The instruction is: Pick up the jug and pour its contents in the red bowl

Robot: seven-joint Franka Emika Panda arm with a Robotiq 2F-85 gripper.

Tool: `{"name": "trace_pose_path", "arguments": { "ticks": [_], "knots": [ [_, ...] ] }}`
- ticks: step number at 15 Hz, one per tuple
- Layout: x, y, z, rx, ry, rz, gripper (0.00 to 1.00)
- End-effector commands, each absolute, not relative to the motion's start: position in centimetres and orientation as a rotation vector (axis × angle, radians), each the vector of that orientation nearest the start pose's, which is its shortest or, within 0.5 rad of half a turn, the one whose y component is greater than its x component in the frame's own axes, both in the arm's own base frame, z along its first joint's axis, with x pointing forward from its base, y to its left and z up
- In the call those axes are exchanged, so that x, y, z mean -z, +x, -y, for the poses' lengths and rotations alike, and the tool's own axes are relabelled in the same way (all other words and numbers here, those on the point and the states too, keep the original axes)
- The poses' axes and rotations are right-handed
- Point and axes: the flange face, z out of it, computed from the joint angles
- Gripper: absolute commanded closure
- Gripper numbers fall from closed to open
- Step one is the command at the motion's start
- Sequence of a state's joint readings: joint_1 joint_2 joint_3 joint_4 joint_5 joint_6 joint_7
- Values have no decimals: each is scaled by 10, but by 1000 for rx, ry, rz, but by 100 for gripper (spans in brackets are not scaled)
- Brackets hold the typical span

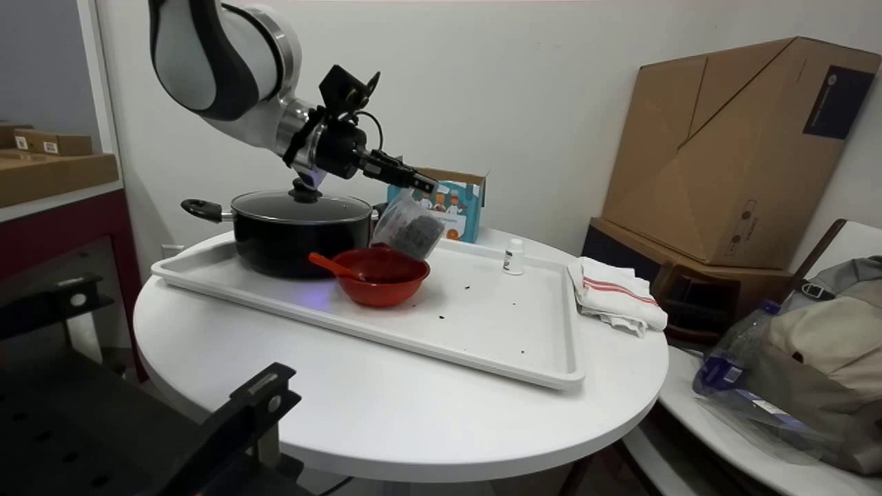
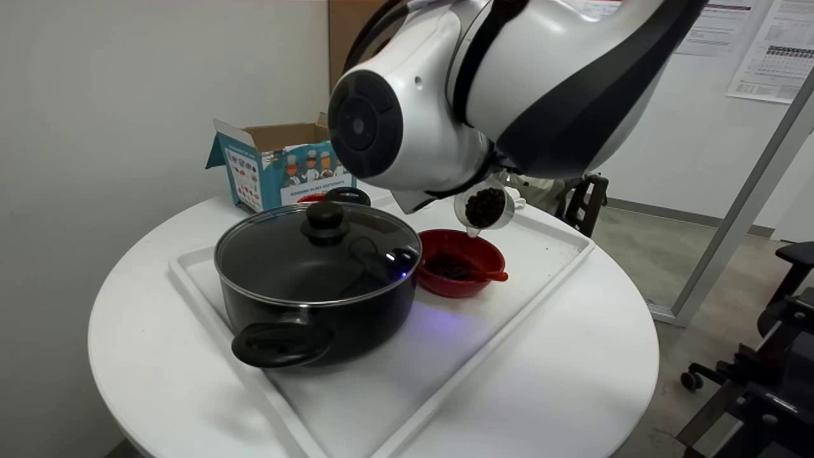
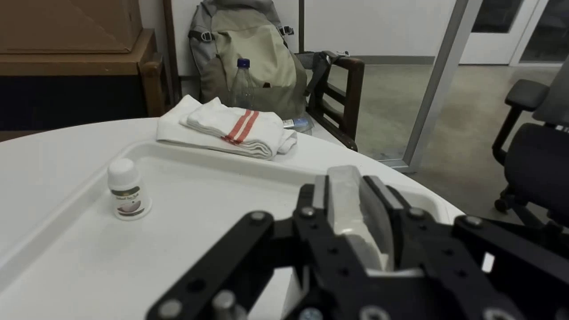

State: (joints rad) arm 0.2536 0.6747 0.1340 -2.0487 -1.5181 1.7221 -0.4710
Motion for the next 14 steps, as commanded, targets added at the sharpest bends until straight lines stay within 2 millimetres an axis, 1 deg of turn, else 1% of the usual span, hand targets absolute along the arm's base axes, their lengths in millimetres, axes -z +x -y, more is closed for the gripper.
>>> {"name": "trace_pose_path", "arguments": {
  "ticks": [1, 4, 8, 14],
  "knots": [
    [-107, 505, -126, 837, 955, -1554, 94],
    [-108, 504, -128, 799, 944, -1527, 94],
    [-111, 509, -123, 764, 921, -1484, 94],
    [-104, 502, -120, 765, 790, -1464, 94]
  ]
}}
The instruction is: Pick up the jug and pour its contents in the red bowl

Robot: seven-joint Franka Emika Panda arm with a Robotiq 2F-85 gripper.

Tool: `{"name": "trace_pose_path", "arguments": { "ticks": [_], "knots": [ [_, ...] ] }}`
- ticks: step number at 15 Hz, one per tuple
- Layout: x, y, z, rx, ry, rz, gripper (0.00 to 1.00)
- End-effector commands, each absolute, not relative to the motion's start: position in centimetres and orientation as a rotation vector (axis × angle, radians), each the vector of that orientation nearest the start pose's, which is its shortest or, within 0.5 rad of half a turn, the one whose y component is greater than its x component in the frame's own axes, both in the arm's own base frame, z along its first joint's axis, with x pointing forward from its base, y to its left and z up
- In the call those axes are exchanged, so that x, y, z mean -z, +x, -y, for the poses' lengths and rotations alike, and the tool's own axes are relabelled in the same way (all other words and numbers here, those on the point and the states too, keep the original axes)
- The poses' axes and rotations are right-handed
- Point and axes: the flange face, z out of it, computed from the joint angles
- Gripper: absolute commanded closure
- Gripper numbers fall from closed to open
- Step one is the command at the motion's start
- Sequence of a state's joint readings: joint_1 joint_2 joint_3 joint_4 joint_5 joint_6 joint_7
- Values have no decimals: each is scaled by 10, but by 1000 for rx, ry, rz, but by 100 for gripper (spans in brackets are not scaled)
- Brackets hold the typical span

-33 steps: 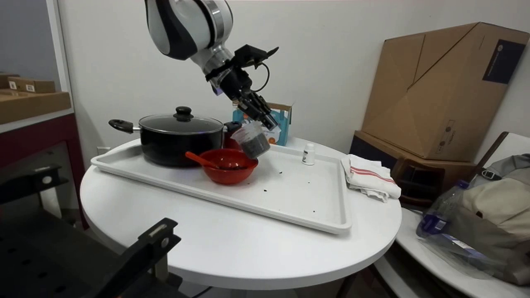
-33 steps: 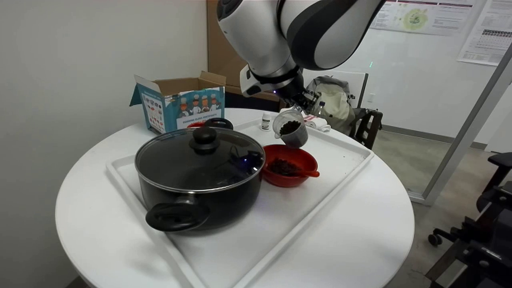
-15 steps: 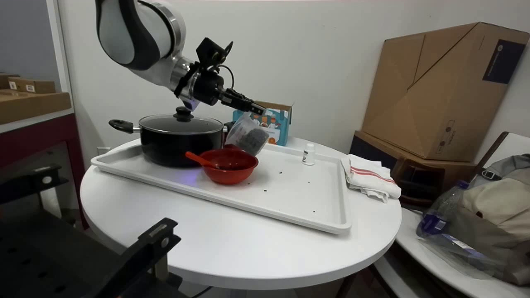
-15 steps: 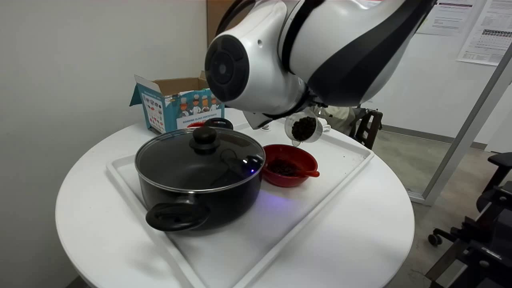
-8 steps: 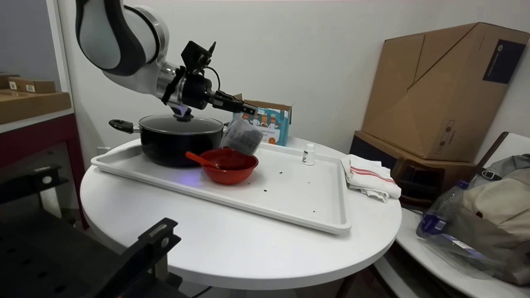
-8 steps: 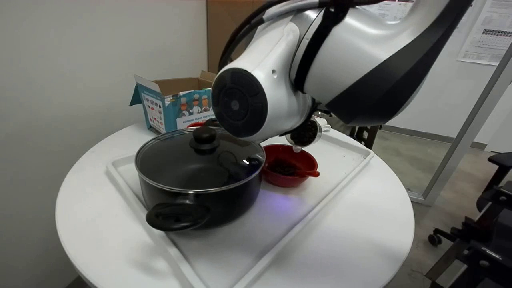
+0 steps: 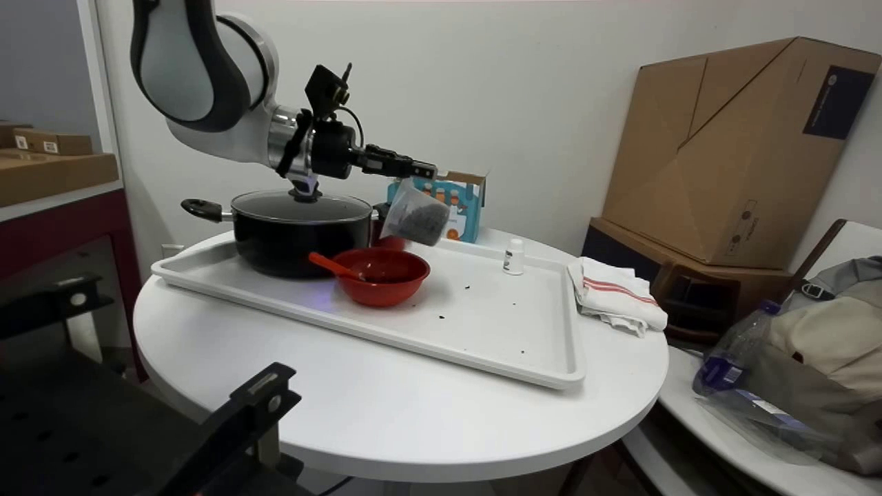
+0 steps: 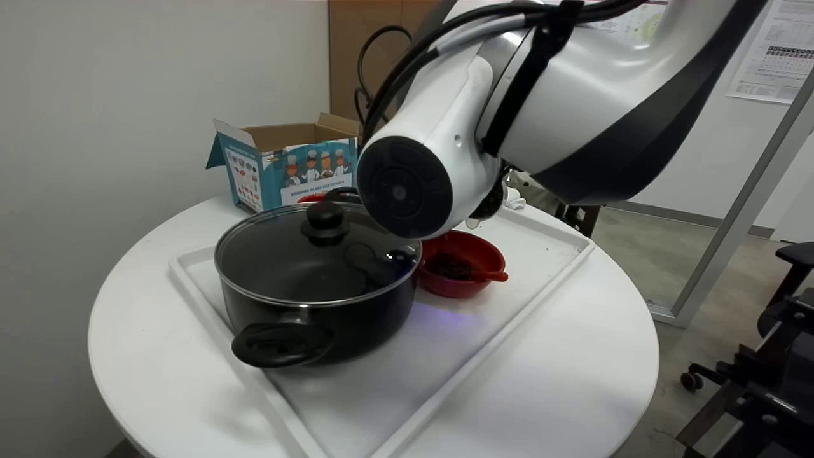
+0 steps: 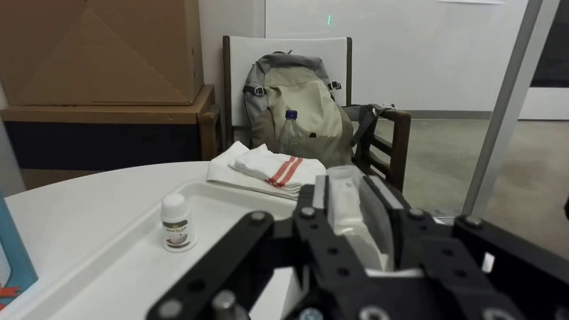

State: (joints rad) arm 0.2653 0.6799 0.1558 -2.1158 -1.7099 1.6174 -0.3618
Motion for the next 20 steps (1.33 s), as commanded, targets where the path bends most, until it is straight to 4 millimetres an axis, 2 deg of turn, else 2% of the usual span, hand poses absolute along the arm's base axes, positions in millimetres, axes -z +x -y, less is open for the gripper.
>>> {"name": "trace_pose_path", "arguments": {
  "ticks": [1, 13, 20],
  "knots": [
    [-104, 501, -120, 765, 774, -1462, 94],
    [-109, 502, -120, 713, 632, -1381, 94],
    [-109, 502, -117, 703, 612, -1330, 94]
  ]
}}
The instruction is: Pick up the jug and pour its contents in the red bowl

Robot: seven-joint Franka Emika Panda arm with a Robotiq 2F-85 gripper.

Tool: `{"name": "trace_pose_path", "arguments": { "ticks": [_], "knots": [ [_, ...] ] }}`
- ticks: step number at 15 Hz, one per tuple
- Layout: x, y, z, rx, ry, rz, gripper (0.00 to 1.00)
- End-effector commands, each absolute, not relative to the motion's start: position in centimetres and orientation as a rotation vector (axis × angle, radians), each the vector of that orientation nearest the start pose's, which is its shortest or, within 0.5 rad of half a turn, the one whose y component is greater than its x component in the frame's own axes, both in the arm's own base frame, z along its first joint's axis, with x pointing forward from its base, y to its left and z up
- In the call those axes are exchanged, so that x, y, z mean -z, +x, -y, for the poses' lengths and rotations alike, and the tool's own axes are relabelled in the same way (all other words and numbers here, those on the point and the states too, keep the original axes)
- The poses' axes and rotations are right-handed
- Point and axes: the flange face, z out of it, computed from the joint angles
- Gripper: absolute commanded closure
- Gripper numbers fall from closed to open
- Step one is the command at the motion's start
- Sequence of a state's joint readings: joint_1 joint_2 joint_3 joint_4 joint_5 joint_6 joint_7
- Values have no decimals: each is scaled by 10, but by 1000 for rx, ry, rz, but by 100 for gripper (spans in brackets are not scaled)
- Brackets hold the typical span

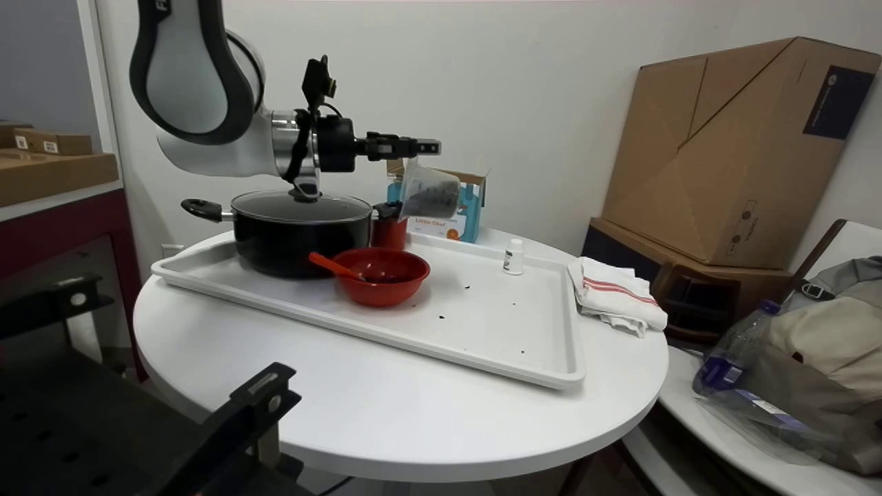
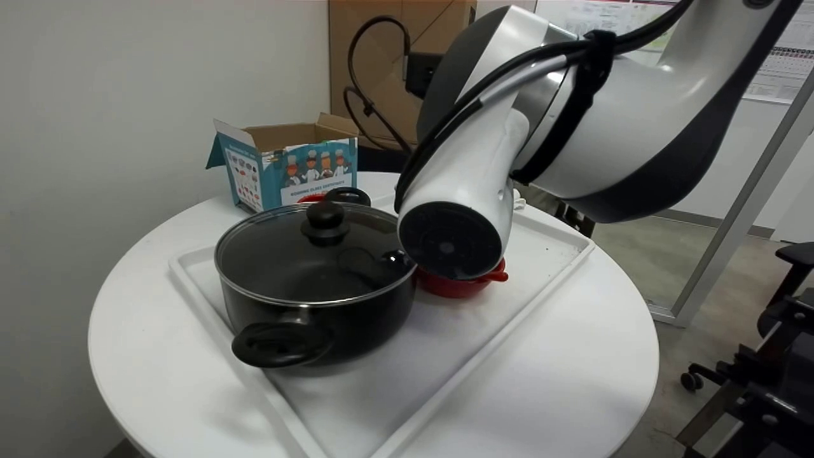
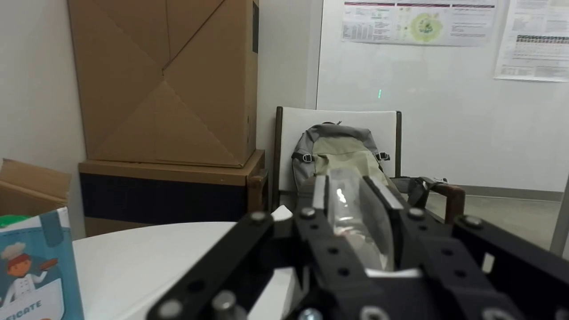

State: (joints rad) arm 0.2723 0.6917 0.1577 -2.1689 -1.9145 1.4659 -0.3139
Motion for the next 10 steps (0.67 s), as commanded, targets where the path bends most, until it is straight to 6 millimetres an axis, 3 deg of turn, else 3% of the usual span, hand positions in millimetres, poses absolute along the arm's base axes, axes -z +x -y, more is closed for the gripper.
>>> {"name": "trace_pose_path", "arguments": {
  "ticks": [1, 5, 10],
  "knots": [
    [-108, 502, -116, 706, 614, -1328, 94],
    [-107, 502, -114, 712, 616, -1315, 94],
    [-103, 506, -109, 768, 762, -1402, 94]
  ]
}}
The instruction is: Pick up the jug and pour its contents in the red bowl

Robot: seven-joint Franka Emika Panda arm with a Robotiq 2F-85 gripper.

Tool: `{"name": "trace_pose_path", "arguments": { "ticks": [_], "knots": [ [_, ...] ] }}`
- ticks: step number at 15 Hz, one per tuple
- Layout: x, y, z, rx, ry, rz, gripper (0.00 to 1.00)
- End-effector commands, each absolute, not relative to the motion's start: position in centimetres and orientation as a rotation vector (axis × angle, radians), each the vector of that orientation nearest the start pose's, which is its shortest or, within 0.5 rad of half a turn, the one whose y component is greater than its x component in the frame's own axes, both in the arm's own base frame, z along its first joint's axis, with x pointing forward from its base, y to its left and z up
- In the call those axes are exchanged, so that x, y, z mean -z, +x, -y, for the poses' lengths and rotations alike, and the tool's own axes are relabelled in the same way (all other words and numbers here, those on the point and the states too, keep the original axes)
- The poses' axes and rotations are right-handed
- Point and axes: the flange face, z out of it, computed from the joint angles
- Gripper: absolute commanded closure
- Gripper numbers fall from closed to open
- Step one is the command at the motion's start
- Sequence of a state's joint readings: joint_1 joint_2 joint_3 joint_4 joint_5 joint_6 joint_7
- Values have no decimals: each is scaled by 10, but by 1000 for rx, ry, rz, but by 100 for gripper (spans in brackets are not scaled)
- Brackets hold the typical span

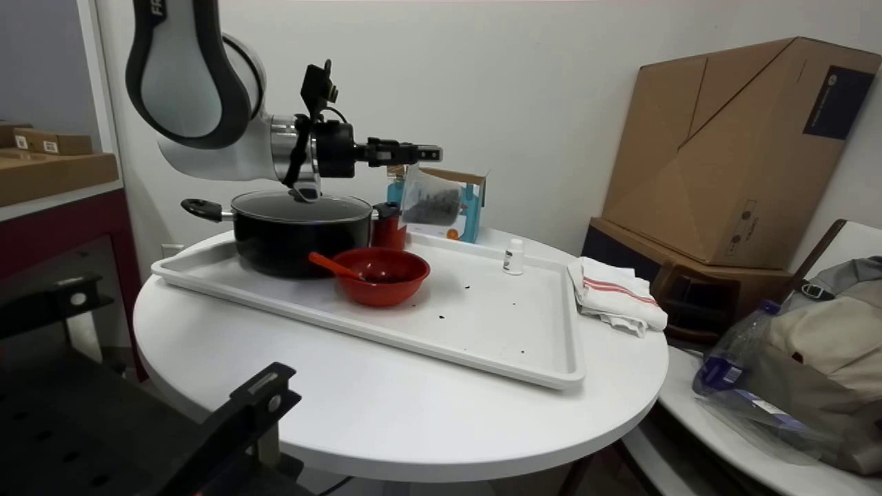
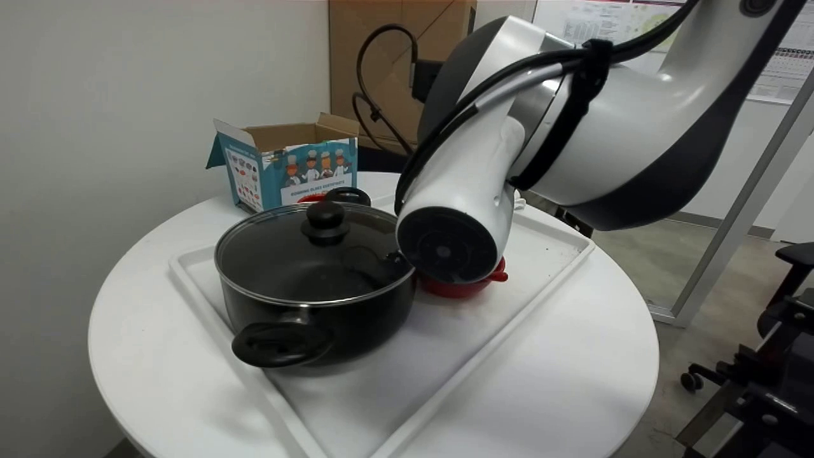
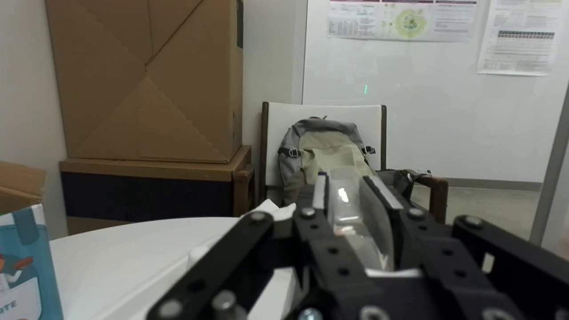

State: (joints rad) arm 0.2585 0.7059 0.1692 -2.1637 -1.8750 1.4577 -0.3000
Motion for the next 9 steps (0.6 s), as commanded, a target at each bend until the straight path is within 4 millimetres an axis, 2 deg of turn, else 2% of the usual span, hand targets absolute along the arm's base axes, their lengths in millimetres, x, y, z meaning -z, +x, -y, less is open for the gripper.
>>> {"name": "trace_pose_path", "arguments": {
  "ticks": [1, 4, 9],
  "knots": [
    [-102, 507, -106, 776, 800, -1414, 94],
    [-102, 514, -94, 797, 919, -1434, 94],
    [-109, 532, -62, 821, 1157, -1423, 94]
  ]
}}
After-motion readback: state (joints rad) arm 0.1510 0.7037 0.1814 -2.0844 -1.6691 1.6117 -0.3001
